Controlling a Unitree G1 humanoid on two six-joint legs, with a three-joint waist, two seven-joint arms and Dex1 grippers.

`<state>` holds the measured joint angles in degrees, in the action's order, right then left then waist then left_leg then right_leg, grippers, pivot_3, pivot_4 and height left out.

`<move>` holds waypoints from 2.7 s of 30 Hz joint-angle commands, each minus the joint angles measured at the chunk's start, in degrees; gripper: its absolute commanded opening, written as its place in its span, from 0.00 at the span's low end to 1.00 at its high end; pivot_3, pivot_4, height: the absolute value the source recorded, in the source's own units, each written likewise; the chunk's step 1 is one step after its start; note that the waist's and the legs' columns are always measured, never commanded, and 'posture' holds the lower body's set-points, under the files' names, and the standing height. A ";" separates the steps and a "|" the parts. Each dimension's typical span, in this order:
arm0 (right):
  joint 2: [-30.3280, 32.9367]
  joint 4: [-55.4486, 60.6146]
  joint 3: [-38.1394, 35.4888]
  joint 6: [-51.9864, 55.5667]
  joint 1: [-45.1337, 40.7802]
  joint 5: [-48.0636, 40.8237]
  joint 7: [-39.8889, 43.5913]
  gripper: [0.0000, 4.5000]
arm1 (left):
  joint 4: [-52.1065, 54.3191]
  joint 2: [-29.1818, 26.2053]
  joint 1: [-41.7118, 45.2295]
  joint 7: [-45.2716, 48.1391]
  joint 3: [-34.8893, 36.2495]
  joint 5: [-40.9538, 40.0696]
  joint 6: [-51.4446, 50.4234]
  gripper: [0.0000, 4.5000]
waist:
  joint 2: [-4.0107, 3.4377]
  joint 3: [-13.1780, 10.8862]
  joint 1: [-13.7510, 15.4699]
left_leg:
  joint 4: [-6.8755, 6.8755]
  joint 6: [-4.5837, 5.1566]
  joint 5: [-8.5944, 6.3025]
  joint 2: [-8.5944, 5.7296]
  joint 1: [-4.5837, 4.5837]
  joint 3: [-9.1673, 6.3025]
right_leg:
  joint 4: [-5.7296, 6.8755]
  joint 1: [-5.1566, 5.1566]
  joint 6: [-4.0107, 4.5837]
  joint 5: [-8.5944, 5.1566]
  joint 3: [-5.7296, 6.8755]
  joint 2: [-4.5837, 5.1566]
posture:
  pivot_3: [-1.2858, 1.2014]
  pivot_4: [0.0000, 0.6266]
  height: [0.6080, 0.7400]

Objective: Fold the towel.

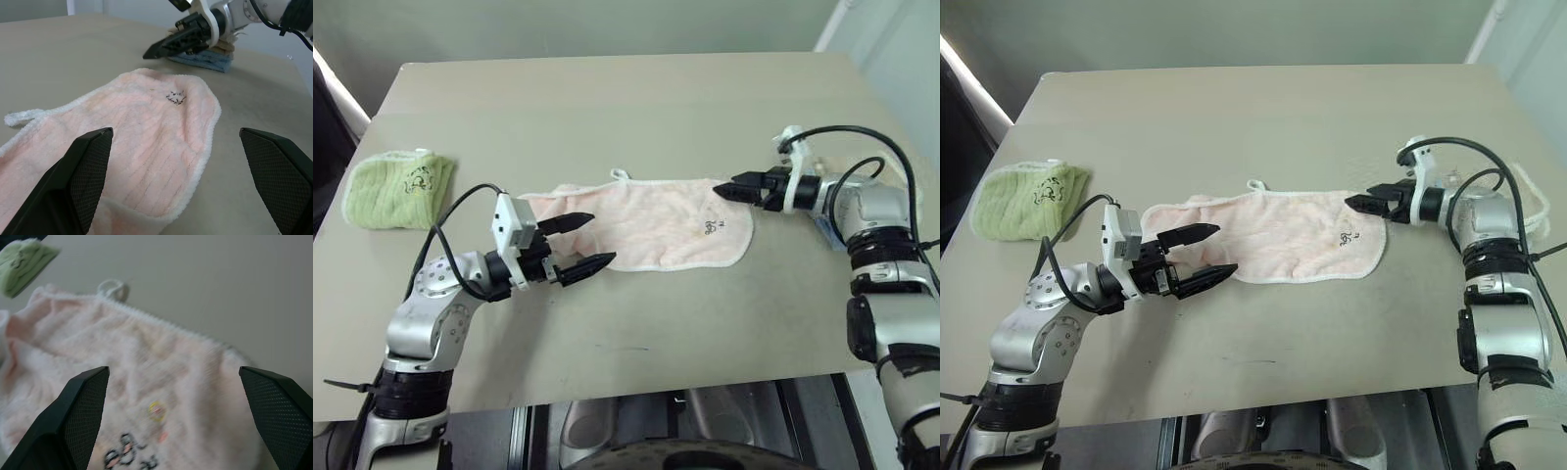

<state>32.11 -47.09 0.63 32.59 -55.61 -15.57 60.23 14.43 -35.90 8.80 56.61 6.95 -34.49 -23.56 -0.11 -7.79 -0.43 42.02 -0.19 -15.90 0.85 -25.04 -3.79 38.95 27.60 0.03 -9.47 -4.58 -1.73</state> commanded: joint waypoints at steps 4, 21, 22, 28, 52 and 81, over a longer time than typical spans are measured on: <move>-1.48 -10.24 0.22 -3.92 -3.45 4.08 -1.87 1.00 | 1.58 -0.43 0.42 -0.74 1.02 -0.11 0.75 0.99 | 0.00 0.00 0.00 | 0.00 0.00 0.00 0.00 0.00 0.00 | 0.00 0.00 0.00 0.00 0.00 0.00 | 0.52 0.24 0.72; -5.81 -13.17 -3.04 4.63 -8.35 2.78 6.45 1.00 | 2.80 -0.72 -0.94 -2.01 1.24 0.01 0.97 0.99 | -0.01 0.00 -0.39 | -0.05 -0.01 -0.01 0.01 -0.04 0.00 | 0.01 0.06 0.07 -0.02 0.01 0.00 | 0.52 0.24 0.72; -5.91 -13.33 -3.71 4.86 -8.59 2.53 5.98 1.00 | 2.97 -0.51 -0.83 -2.29 1.14 -0.29 0.69 0.99 | 0.00 0.00 -0.40 | -0.05 -0.01 -0.01 0.02 -0.05 0.00 | 0.01 0.07 0.07 -0.02 0.00 0.00 | 0.52 0.24 0.72; -5.04 -13.88 -6.67 6.53 -9.80 1.31 5.32 1.00 | 2.30 -0.85 -1.27 -1.70 0.41 0.57 1.56 0.99 | -0.01 -0.01 -0.36 | -0.05 -0.01 -0.01 0.01 -0.05 0.00 | 0.01 0.07 0.08 -0.03 0.01 0.00 | 0.52 0.24 0.72; -5.64 -8.43 -0.44 -6.94 -3.74 6.72 3.59 1.00 | 0.90 -0.93 -1.67 -0.52 0.61 2.03 3.49 0.99 | -0.01 -0.01 -0.36 | -0.04 -0.01 -0.01 0.03 0.01 -0.01 | 0.05 0.03 0.10 -0.03 0.03 0.00 | 0.52 0.24 0.72; -4.58 -16.22 -2.46 -11.18 -7.06 8.65 3.86 0.50 | 1.67 -1.62 -0.73 -1.62 1.09 2.58 3.13 1.00 | -0.01 -0.01 -0.36 | -0.05 -0.01 -0.01 0.03 -0.03 -0.01 | 0.05 0.07 0.11 -0.03 0.03 0.00 | 0.52 0.24 0.72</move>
<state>26.37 -63.62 -0.14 22.64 -60.31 -5.87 64.29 14.93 -37.00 7.42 55.42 6.78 -31.95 -20.97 -0.12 -7.79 -0.80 41.97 -0.20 -15.91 0.88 -25.07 -3.80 38.99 27.67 0.14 -9.50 -4.56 -1.73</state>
